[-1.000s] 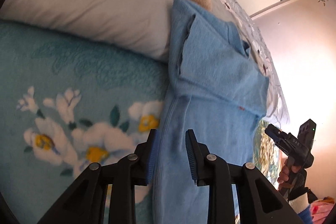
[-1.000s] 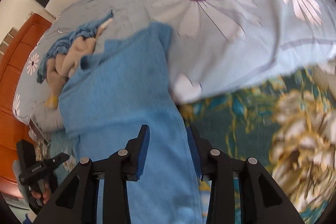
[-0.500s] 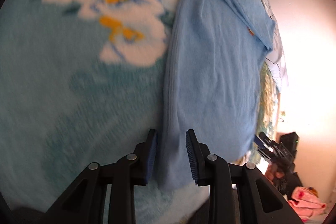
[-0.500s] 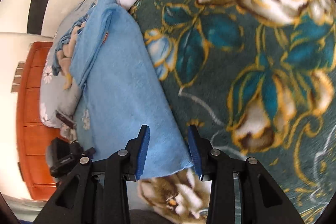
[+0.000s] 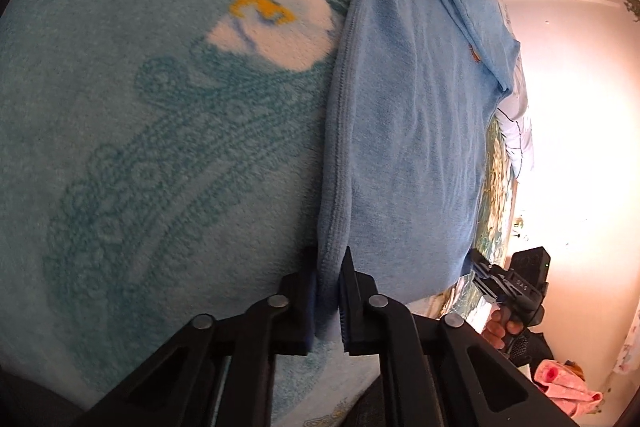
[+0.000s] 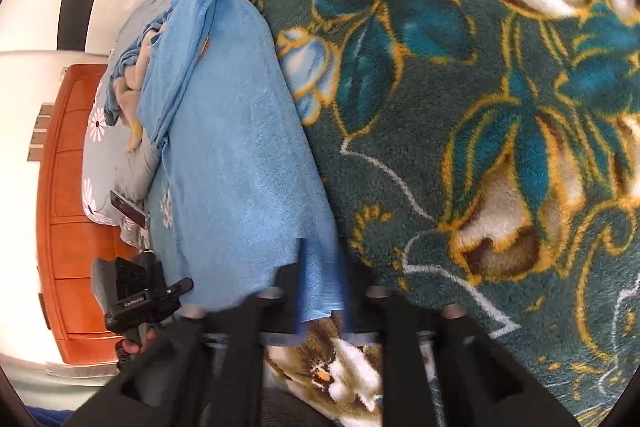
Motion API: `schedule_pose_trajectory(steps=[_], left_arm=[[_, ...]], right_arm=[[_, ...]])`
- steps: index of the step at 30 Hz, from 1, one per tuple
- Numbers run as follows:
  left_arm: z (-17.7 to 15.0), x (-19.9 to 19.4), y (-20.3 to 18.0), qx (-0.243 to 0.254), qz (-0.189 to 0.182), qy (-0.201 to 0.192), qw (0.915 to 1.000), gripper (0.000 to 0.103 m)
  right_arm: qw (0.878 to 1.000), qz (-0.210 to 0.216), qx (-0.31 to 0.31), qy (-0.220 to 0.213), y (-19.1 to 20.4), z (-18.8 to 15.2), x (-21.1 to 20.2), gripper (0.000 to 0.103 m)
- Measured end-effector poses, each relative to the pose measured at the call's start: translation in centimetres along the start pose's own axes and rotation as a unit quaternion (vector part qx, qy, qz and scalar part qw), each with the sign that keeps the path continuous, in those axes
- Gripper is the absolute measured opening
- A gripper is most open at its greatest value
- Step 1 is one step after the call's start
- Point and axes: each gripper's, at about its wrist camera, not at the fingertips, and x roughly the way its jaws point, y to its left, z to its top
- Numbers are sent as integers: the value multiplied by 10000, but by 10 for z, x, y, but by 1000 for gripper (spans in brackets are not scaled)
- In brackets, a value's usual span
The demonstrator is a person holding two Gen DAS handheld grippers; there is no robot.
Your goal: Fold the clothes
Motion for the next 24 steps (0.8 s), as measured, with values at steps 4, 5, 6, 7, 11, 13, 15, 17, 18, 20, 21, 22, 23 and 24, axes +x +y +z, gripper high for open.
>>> schedule_pose_trajectory(steps=[4, 5, 6, 7, 11, 13, 15, 17, 18, 20, 21, 22, 23, 24], left_arm=[[2, -10, 0, 152, -329, -23, 9993, 5], [4, -14, -3, 203, -415, -53, 9989, 5], [7, -18, -7, 253, -501, -84, 9984, 5], [11, -24, -11, 312, -629, -163, 9974, 5], [41, -54, -33, 420, -1112, -586, 9912, 5], [62, -66, -44, 452, -1254, -785, 9880, 5], [90, -77, -55, 482, -1317, -968, 9854, 5], [121, -84, -61, 316, -1481, -1111, 9822, 5], [137, -87, -62, 182, -1590, -1178, 9801, 5], [173, -83, -68, 16, -1674, -1285, 9775, 5], [187, -79, -74, -12, -1652, -1324, 9773, 5], [200, -75, -81, -27, -1615, -1359, 9775, 5], [212, -72, -84, -65, -1577, -1400, 9775, 5], [224, -72, -85, -129, -1546, -1425, 9776, 5]], right_arm=[[9975, 653, 250, -133, -7, -2, -6, 3], [9951, 898, 338, -252, -7, 0, -10, 3], [9921, 1124, 392, -396, -5, 4, -15, 3], [9884, 1348, 446, -540, -3, 9, -20, 3], [9720, 2096, 431, -966, 21, 37, -32, 3], [9632, 2413, 345, -1134, 38, 58, -35, 3], [9534, 2711, 267, -1297, 54, 80, -37, 3], [9476, 2846, 282, -1424, 68, 107, -36, 3], [9453, 2898, 287, -1468, 77, 120, -30, 3], [9477, 2796, 249, -1519, 92, 147, -23, 3], [9487, 2749, 238, -1542, 98, 161, -20, 3], [9494, 2719, 268, -1549, 102, 175, -17, 3], [9502, 2683, 300, -1556, 106, 189, -13, 3], [9516, 2624, 342, -1565, 111, 202, -8, 3]])
